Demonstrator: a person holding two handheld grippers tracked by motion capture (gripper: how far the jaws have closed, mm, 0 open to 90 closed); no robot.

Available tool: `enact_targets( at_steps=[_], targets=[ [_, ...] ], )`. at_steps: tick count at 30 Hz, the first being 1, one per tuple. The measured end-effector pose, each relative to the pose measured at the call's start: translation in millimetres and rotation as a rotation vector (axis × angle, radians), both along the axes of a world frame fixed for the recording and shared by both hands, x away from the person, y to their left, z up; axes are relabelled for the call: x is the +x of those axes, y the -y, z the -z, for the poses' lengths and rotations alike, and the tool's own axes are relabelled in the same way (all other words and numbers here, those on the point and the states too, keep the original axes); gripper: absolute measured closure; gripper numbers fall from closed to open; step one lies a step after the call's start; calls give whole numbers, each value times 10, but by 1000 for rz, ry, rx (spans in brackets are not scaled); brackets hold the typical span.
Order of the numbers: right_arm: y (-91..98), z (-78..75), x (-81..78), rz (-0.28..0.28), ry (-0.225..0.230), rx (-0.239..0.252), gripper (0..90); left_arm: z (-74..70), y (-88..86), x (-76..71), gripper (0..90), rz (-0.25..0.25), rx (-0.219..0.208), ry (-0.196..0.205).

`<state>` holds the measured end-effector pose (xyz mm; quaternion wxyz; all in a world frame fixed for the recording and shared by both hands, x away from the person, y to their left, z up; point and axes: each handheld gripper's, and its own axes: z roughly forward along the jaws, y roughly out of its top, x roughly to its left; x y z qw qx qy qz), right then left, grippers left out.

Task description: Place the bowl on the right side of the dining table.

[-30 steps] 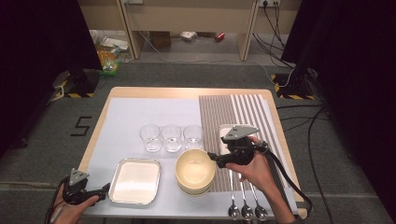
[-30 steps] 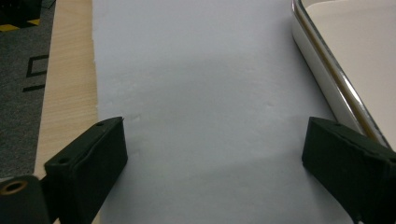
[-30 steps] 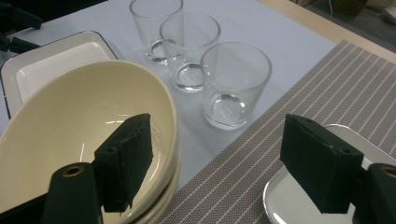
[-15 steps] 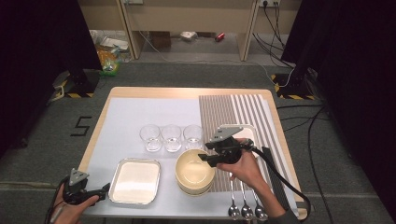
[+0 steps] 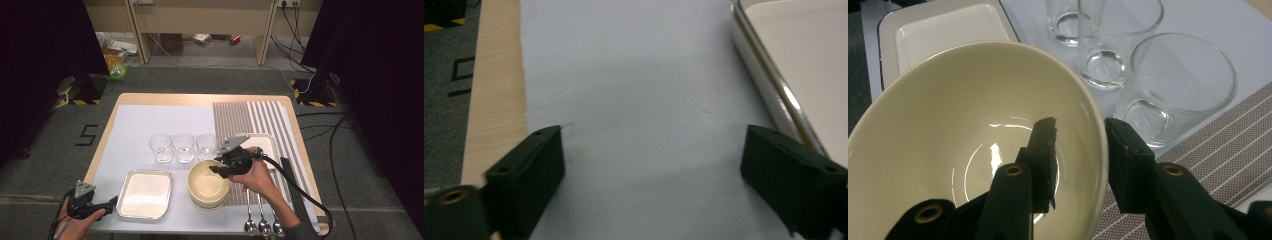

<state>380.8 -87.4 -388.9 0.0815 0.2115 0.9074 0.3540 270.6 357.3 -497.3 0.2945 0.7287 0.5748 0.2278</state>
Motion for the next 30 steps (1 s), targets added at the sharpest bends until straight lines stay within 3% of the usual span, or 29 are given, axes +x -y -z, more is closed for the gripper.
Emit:
enact_targets(
  at_steps=[2,5,10,21,27,30],
  targets=[
    [-21,-2,9,-10,-3,-4,688,-18,-5,-3,150,-17,33,7],
    [-40,12,26,-20,1,-24,709,-32,-15,-20,153,-15,20,9],
    [-51,30,52,-32,-1,-46,742,-159,43,-57,153,-18,0,46],
    [-75,36,127,-66,-9,-85,820,-530,534,-146,153,115,-47,130],
    [-67,-2,83,-69,45,-77,829,-646,854,-182,153,207,-61,154],
    [-67,-29,37,-66,93,-90,834,-681,1036,-195,153,261,-76,164]
  ],
)
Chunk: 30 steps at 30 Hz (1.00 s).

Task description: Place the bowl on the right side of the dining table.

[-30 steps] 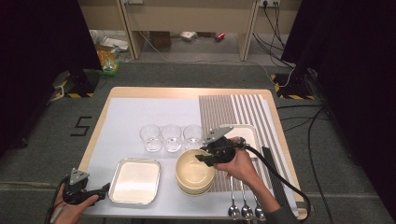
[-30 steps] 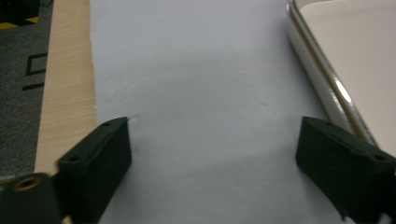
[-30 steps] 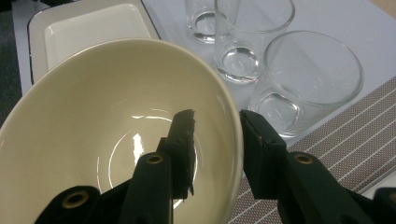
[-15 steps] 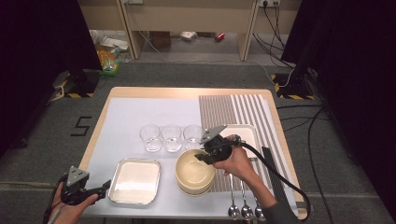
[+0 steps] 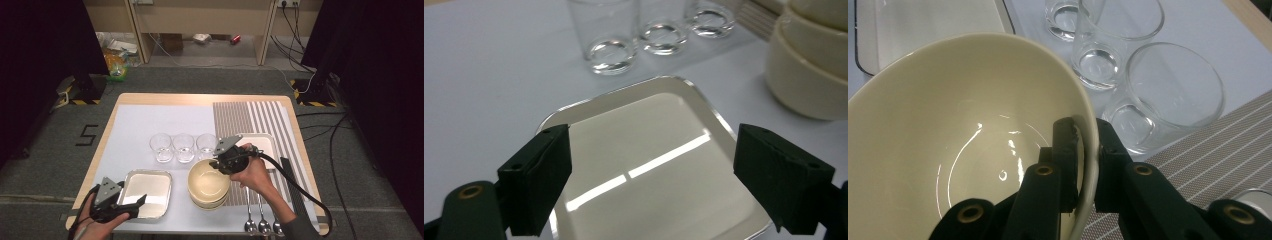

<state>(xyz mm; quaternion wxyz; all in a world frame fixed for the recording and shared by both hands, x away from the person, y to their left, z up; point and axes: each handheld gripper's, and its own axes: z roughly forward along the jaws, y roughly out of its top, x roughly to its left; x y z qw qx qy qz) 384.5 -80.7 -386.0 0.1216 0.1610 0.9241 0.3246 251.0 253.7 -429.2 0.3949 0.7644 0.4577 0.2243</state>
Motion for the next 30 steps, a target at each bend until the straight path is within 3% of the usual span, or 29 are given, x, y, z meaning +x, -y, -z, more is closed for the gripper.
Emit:
enact_targets(
  at_steps=[7,11,16,22,30],
  targets=[
    [-23,-44,-53,10,48,-23,834,-14,320,0,153,79,-31,3],
    [-61,-92,-95,5,87,-49,835,-57,449,1,152,104,-76,20],
    [-96,-116,-156,4,128,-74,835,-85,615,6,151,125,-93,28],
    [-95,-118,-172,10,134,-85,836,-60,887,64,150,163,-99,17],
    [-89,-118,-173,12,135,-83,835,-51,1012,125,150,164,-95,10]
  ],
)
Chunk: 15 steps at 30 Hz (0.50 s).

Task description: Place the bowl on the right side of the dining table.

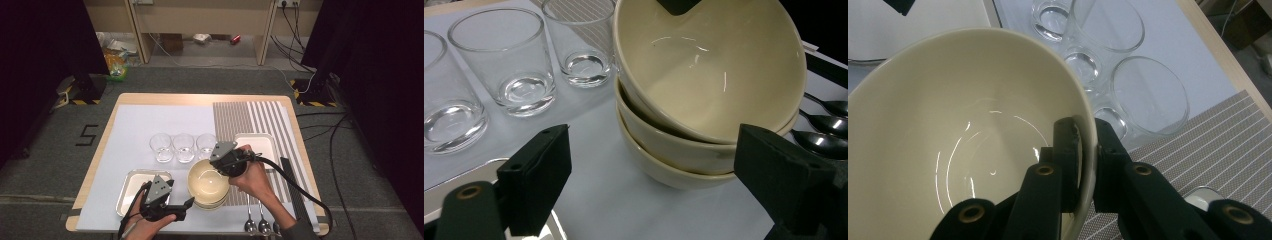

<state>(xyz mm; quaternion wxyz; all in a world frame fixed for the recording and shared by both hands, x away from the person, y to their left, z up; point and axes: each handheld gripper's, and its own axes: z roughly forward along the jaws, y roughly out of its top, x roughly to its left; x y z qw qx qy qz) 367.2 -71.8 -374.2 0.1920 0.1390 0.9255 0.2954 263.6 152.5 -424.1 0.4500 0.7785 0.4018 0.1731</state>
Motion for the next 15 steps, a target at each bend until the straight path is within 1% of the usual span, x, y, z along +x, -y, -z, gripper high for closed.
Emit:
enact_targets(
  at_steps=[2,4,6,7,8,9,11,12,13,14,15],
  targets=[
    [1,-2,1,1,-3,0,835,3,17,14,150,-9,-8,-5],
    [3,-3,1,5,-10,-2,833,15,39,29,150,-11,7,-11],
    [5,-2,5,12,-24,9,821,21,47,36,120,-16,-3,-24],
    [4,0,10,4,-26,4,805,21,48,35,123,-19,-4,-22],
    [1,4,8,9,-34,3,791,20,48,36,124,-17,-3,-25],
    [0,7,15,8,-37,1,763,19,51,36,120,-19,-1,-27],
    [-9,31,25,12,-63,-11,698,19,59,39,104,-27,1,-26],
    [-10,47,25,21,-62,-12,701,18,58,40,98,-28,3,-25],
    [-7,62,29,13,-69,-19,700,18,59,40,99,-28,3,-26],
    [-4,75,25,19,-81,-25,699,19,60,40,98,-30,3,-26],
    [-1,87,25,21,-81,-34,696,19,60,40,94,-31,2,-28]
  ],
)
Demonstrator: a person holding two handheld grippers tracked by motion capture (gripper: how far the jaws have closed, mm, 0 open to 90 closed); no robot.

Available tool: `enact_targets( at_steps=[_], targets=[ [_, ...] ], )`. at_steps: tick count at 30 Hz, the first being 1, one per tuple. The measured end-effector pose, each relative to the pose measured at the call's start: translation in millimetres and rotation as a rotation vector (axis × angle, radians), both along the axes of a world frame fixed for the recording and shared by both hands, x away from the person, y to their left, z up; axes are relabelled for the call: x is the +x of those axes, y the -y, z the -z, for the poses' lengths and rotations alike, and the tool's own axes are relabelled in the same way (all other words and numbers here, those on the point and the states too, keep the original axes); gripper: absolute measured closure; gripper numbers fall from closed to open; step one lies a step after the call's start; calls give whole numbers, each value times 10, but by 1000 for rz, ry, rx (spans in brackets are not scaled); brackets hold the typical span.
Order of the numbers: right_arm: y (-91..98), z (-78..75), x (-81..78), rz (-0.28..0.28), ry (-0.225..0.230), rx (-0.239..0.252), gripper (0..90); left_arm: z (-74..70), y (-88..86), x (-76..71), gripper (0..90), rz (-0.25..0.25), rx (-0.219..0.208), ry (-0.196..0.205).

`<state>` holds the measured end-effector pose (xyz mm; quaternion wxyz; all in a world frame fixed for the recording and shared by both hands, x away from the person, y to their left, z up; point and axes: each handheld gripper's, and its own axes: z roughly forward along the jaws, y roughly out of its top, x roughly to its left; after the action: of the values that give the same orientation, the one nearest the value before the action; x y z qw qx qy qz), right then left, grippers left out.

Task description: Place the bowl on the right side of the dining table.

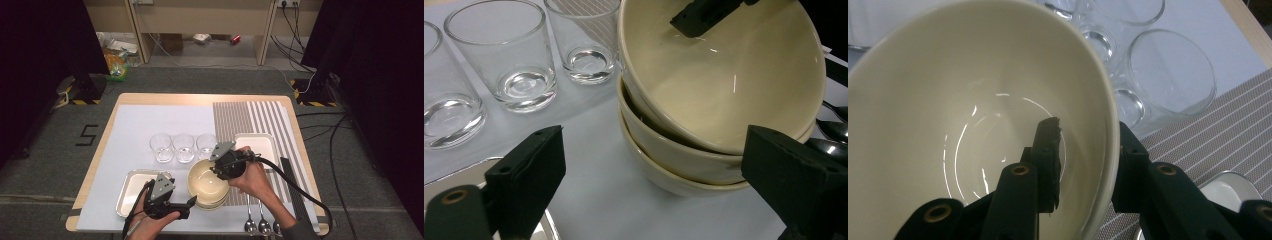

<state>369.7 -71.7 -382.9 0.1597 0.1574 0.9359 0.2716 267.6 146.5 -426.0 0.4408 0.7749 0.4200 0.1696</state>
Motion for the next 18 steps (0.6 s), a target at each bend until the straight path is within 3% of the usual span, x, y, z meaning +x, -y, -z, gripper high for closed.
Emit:
enact_targets(
  at_steps=[4,11,18],
  targets=[
    [11,23,32,7,-29,3,743,-1,-2,4,80,-8,14,1],
    [8,12,89,-4,-33,16,834,3,11,-1,62,-6,20,-6],
    [-57,-121,-43,-21,95,-12,834,5,7,1,66,-16,14,-6]
  ],
)
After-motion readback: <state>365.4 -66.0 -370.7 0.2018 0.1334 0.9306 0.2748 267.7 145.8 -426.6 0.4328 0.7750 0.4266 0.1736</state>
